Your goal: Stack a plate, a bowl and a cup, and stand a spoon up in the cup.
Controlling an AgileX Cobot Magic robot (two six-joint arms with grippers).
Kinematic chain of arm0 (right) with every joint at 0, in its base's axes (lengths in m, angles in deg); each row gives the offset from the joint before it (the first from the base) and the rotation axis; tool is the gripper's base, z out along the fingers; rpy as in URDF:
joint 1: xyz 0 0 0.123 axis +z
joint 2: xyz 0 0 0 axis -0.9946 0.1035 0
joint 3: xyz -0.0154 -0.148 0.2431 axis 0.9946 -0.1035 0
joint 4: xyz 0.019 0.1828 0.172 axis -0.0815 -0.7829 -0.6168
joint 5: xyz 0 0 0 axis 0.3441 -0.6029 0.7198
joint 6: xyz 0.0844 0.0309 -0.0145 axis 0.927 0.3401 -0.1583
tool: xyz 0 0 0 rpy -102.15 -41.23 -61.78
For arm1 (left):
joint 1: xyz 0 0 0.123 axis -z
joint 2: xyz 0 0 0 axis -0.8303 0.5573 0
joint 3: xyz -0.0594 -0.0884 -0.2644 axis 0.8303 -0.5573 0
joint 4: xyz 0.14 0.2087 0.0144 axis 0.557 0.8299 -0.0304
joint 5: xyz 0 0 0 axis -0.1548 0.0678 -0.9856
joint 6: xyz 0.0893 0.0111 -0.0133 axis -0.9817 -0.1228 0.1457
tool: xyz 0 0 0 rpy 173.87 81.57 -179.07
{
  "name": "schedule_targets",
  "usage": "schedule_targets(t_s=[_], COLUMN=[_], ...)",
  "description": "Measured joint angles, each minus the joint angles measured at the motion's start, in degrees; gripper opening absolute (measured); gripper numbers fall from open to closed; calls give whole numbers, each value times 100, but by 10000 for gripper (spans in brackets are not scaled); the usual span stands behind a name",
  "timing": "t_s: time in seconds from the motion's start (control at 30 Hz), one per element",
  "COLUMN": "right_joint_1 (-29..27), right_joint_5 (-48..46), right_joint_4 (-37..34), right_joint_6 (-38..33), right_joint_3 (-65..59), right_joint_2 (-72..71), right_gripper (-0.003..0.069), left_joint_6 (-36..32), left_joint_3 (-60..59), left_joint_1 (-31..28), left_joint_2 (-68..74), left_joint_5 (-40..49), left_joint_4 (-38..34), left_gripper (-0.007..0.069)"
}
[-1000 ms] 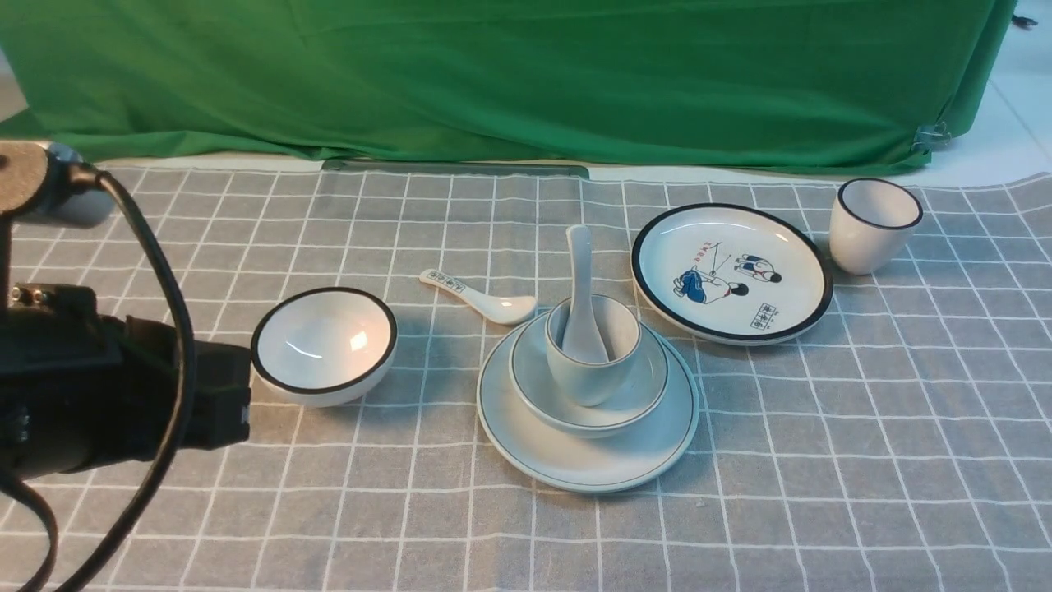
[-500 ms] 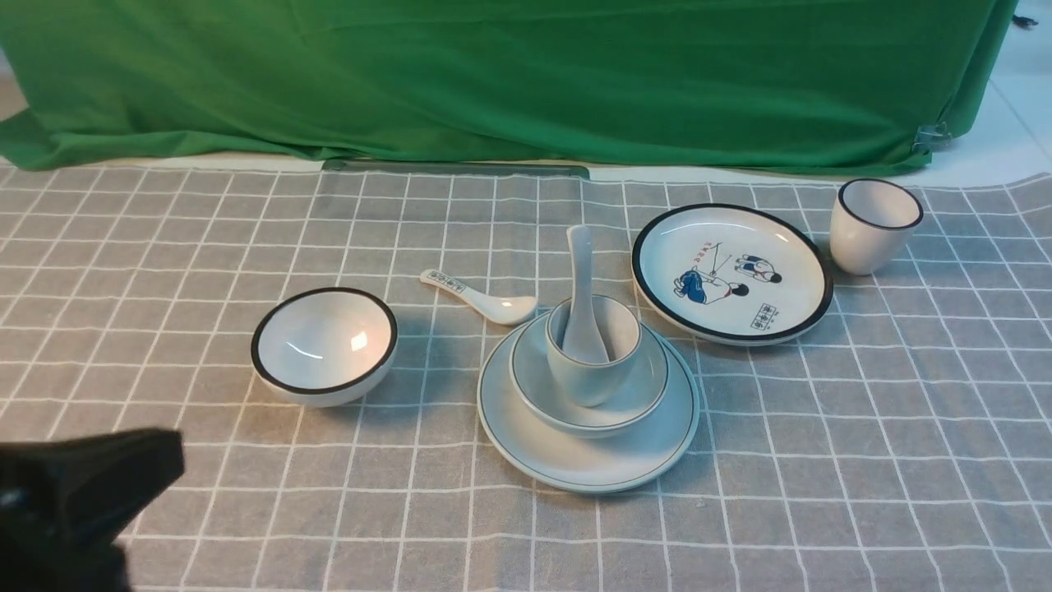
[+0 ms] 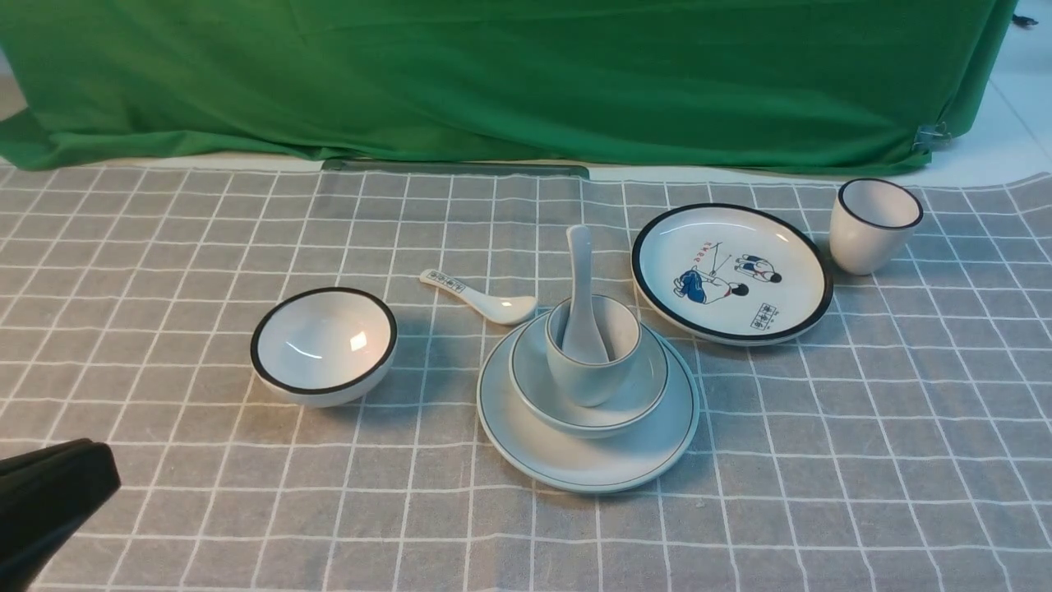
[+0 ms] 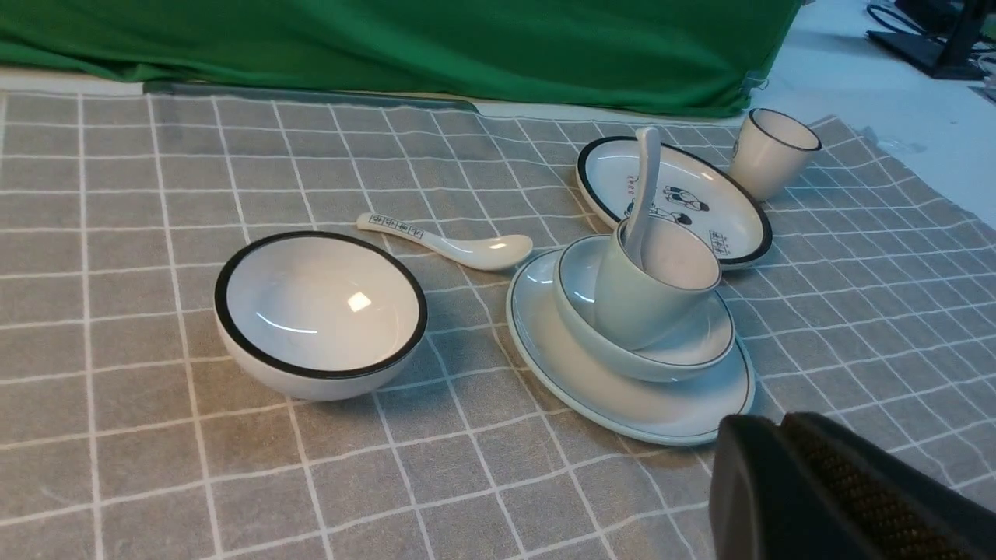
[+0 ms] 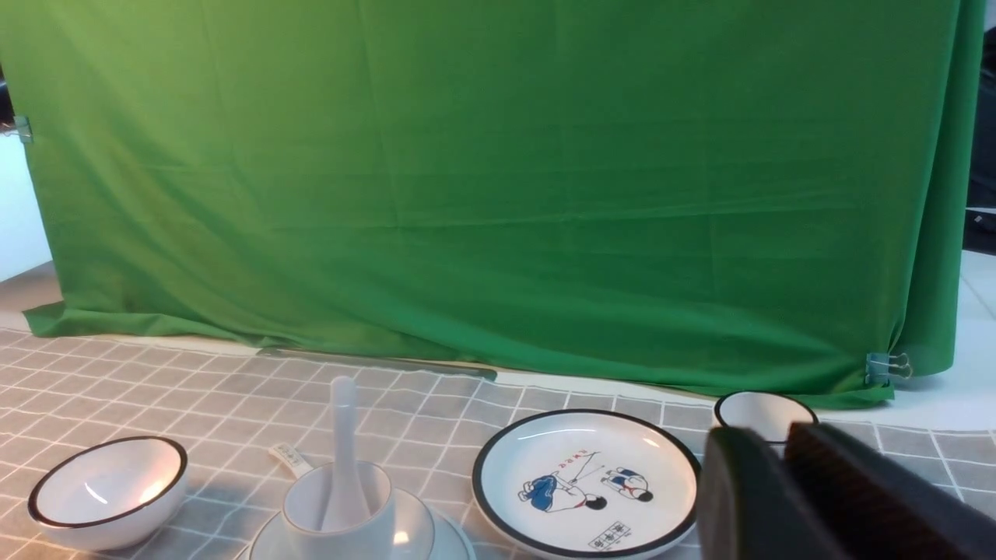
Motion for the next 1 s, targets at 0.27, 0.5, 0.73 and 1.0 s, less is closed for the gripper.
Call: schedule_targets(t_s=[0.27,0.5,0.73,1.0], right_joint_1=[0,0,0,0], right_joint_5=[0,0,0,0], right_joint_4=[3,3,3,3], right_joint_6=[11,17,17,17], right_joint_3=[0,0,0,0], right_joint_2=[0,0,0,0], right_gripper=[139,156,165,179], left_joint_6=[-601,-1468,-1525,-1525], left_joint_3=[-399,-1901,-2857,-2912], left_joint_1=[-140,-1941,-2966,-2542], left_joint_2=[-179,-1176,-1615,-1622], left_joint_5=[-1095,-2213,-2357,-1919], left_joint_4=[223,-580,-671,-686], left_gripper=[9,9,10,10])
